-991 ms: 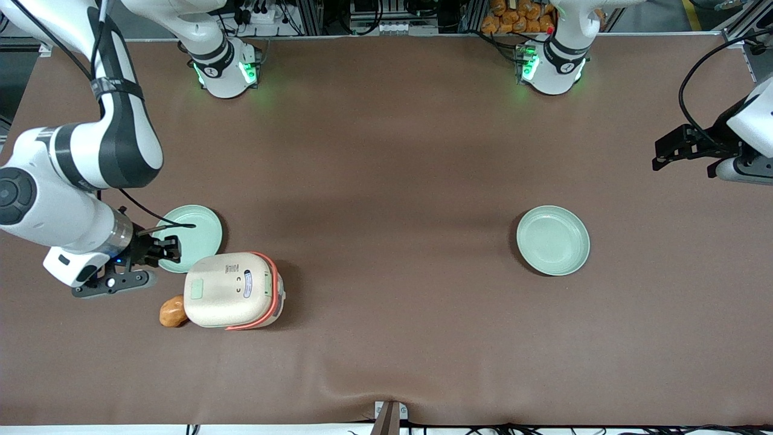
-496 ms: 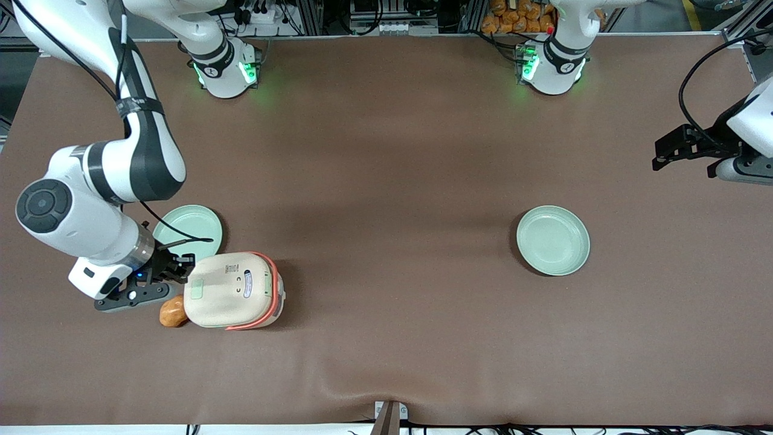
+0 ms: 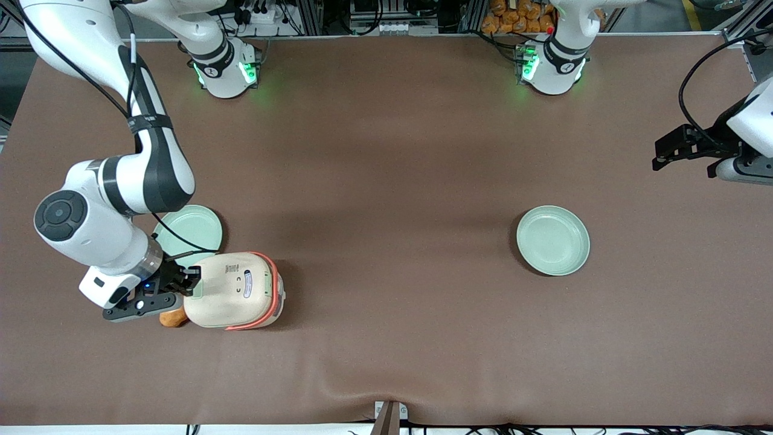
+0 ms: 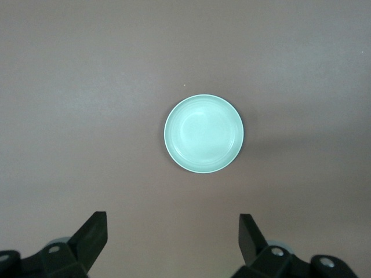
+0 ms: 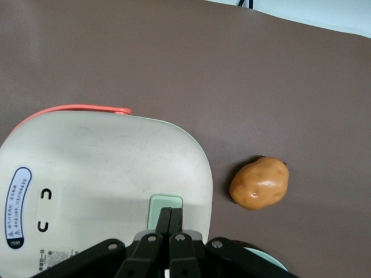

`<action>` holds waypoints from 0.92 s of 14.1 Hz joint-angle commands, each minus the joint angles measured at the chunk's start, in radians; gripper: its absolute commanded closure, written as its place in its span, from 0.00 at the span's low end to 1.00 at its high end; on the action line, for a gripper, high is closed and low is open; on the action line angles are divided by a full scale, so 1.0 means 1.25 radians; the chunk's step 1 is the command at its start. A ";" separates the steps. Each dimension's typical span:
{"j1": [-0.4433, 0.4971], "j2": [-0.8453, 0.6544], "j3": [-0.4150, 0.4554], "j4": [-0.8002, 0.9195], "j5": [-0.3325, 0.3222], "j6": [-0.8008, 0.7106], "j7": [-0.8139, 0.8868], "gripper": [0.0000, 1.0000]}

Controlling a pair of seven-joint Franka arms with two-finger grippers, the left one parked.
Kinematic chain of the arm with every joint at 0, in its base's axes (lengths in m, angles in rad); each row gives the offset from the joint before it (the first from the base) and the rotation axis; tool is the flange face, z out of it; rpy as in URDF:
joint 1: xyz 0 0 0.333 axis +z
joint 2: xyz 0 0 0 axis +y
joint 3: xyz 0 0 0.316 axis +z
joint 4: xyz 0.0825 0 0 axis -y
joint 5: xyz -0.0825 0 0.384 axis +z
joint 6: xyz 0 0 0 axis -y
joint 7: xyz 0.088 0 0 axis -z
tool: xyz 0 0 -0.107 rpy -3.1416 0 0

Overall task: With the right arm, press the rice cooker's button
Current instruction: 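Press the rice cooker's lid button with the right gripper fingertips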

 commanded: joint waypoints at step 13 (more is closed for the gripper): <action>0.009 0.043 -0.004 0.014 -0.006 0.003 0.005 0.99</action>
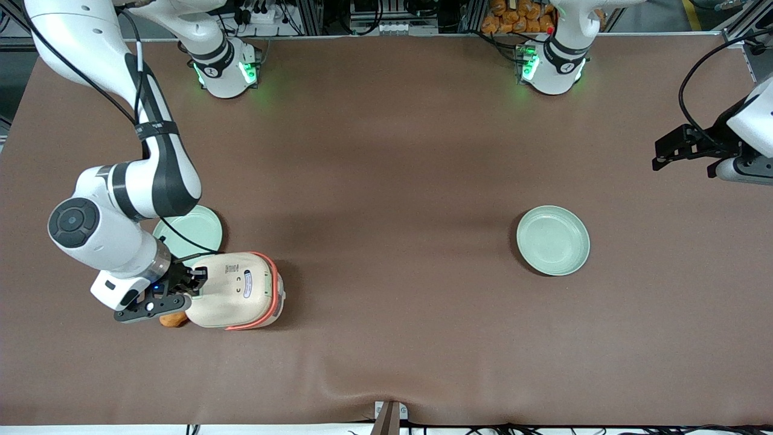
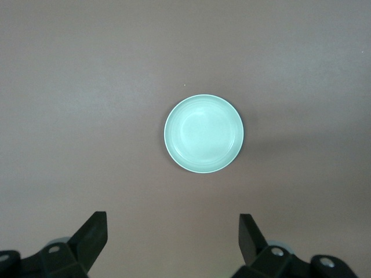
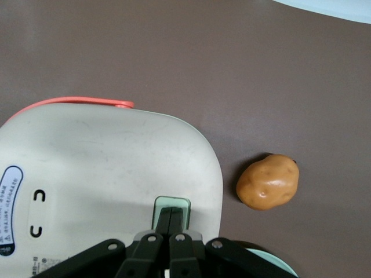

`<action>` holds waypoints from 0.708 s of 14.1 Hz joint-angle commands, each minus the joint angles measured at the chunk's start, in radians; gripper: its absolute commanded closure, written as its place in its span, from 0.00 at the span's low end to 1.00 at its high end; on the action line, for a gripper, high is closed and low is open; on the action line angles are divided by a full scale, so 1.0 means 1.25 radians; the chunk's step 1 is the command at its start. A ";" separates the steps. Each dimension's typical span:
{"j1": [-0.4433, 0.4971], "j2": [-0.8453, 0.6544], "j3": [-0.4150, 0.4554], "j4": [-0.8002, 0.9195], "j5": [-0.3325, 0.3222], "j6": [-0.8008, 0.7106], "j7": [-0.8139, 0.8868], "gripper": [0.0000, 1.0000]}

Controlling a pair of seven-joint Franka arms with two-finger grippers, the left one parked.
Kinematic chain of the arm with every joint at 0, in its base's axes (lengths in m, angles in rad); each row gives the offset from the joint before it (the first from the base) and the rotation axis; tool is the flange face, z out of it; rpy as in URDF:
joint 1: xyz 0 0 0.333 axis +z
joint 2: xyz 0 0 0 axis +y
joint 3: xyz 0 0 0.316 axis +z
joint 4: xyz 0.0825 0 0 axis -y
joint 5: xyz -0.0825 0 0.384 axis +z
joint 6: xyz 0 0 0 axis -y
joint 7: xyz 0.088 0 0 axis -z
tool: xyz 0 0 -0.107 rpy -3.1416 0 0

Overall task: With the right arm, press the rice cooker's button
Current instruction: 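Press the rice cooker's lid button with the right gripper fingertips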

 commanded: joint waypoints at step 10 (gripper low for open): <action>0.004 -0.051 -0.005 0.024 -0.005 -0.087 0.005 0.53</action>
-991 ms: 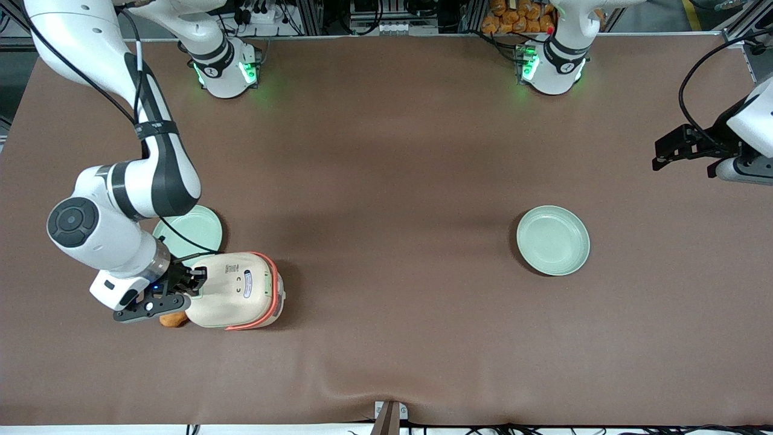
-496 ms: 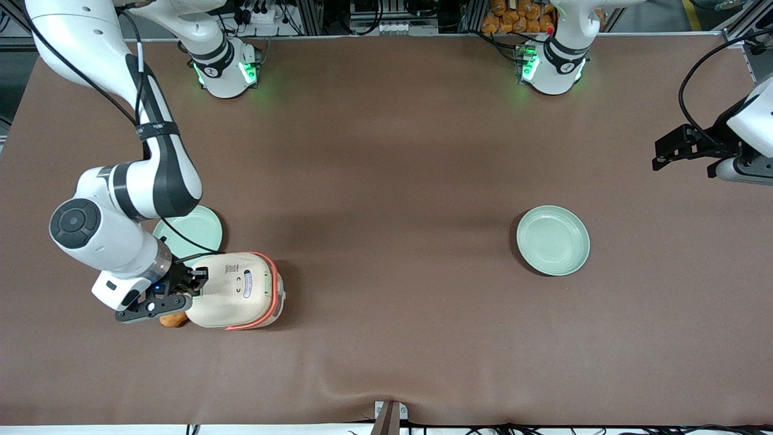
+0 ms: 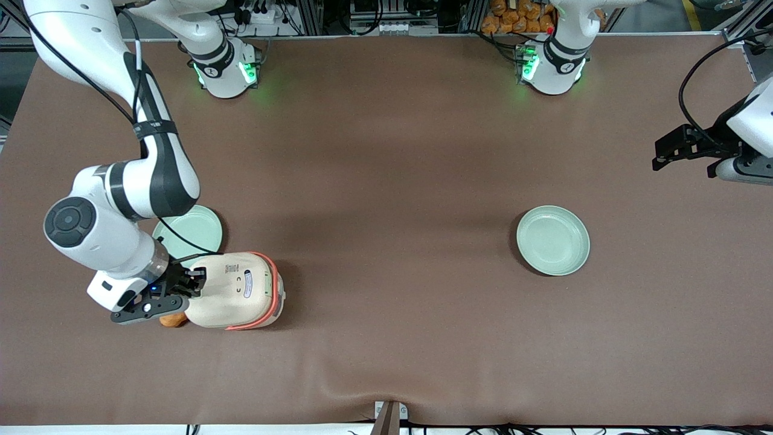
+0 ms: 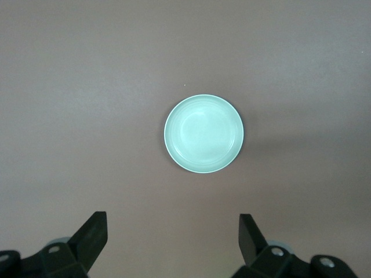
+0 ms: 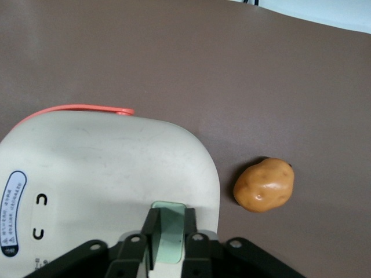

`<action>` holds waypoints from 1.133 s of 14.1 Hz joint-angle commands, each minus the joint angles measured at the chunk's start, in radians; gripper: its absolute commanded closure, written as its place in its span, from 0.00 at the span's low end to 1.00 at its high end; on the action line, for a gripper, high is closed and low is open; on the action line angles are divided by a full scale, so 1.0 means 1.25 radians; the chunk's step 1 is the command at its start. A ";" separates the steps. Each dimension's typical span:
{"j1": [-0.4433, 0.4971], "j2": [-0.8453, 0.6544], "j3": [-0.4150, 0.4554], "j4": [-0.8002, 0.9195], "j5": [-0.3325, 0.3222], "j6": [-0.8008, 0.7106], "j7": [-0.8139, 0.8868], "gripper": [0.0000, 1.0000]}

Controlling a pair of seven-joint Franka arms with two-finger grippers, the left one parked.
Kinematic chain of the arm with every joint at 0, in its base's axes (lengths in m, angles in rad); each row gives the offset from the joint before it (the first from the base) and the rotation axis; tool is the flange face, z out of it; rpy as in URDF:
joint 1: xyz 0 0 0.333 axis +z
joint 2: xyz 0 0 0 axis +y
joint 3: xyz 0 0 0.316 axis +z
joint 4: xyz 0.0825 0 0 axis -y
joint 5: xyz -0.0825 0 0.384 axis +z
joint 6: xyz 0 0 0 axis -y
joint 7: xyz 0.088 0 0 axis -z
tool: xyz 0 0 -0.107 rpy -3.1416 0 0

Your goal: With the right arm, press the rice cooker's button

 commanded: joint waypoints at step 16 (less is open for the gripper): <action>-0.092 -0.310 0.000 -0.014 0.053 -0.490 0.005 0.00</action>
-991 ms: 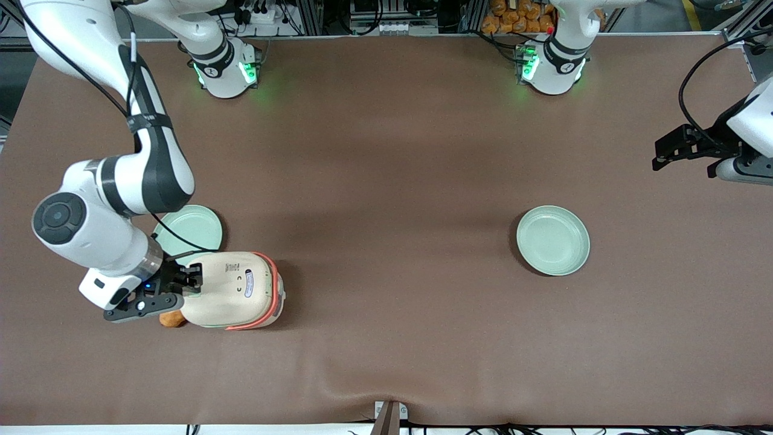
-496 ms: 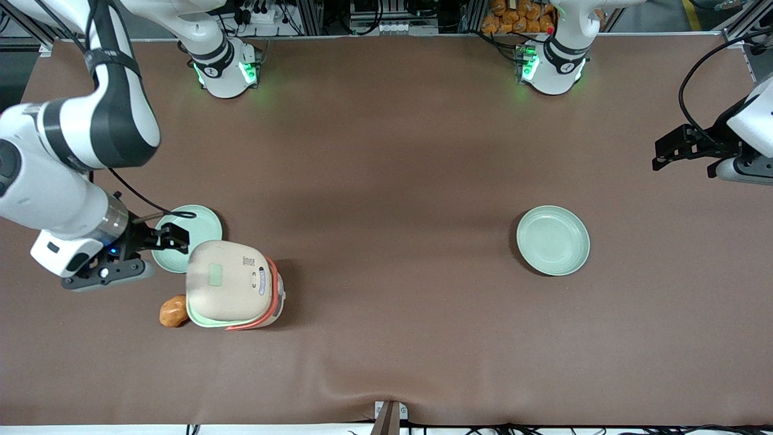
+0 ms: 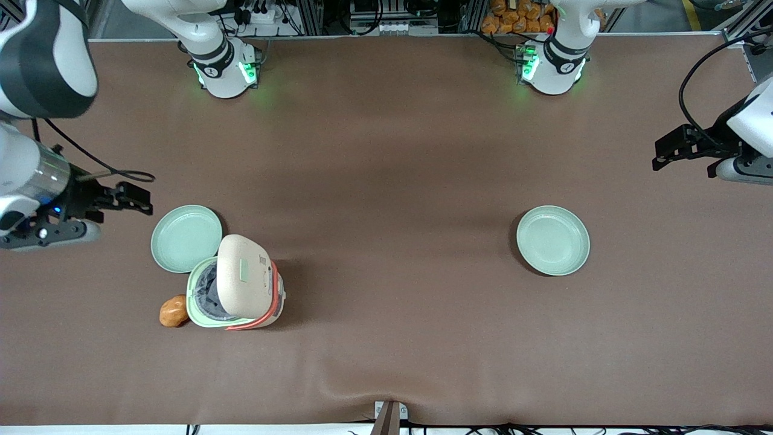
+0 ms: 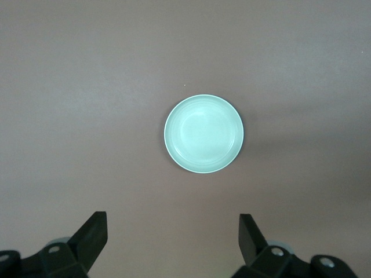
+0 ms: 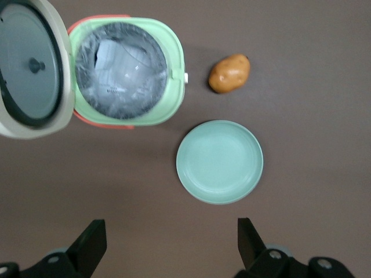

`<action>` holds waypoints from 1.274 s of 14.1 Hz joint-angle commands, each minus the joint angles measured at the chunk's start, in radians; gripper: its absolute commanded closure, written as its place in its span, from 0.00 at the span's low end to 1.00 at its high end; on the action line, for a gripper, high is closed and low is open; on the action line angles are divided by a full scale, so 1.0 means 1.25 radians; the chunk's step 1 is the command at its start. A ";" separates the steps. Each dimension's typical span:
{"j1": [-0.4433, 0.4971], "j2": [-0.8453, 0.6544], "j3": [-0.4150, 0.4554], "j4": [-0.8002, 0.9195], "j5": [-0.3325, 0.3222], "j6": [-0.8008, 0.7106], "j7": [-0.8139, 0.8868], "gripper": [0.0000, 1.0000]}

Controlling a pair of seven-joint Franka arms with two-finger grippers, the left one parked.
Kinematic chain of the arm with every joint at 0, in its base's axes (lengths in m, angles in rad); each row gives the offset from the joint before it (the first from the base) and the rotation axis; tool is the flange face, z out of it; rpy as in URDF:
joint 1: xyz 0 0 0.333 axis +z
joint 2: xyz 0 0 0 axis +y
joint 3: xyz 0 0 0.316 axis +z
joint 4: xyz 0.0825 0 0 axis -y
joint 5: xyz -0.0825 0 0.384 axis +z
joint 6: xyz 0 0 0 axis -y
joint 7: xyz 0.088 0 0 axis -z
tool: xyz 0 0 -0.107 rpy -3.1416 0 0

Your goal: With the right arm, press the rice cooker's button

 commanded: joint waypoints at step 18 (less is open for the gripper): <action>-0.101 -0.139 -0.020 -0.080 -0.031 -0.121 0.000 0.00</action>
